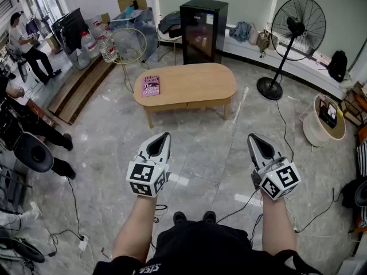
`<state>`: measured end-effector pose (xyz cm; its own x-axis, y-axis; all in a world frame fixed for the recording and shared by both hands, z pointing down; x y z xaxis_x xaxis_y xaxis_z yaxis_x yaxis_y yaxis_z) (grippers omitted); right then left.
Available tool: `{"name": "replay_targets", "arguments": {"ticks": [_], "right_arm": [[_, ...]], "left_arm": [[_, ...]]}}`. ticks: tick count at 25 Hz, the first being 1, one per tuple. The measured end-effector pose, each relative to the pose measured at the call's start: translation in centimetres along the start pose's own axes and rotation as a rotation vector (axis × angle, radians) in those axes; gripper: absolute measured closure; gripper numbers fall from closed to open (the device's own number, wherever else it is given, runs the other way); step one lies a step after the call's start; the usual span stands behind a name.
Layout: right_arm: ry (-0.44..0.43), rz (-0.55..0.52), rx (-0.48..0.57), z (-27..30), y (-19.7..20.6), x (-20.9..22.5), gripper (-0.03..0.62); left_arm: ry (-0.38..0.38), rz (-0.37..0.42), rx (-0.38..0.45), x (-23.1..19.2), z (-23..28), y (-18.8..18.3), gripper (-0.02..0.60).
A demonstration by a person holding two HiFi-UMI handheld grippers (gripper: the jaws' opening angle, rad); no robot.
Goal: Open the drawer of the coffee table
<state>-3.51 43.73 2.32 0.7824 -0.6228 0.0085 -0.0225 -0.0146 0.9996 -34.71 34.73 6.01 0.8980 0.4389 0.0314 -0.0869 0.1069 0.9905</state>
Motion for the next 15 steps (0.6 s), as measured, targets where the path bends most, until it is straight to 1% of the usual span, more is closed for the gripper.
{"name": "replay_targets", "arguments": {"ticks": [10, 15], "right_arm": [[-0.007, 0.011, 0.002, -1.4, 0.5, 0.8, 0.592], [-0.009, 0.038, 0.007, -3.0, 1.2, 1.8, 0.592]], "left_arm": [[0.014, 0.012, -0.010, 2.3, 0.3, -0.2, 0.572], [0.008, 0.006, -0.020, 3.8, 0.5, 0.1, 0.572]]}}
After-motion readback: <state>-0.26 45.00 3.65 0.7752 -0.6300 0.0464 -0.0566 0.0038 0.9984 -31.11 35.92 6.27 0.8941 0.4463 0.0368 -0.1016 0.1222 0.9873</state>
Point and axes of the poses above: the fingertips, and each gripper's own axes: z forward along the fingers, x to its right, y out of its underside, the point moved 7 cm from there along -z, backward along the fingers, and after that the axes turned 14 degrees about -y, right-handed, at the moved point
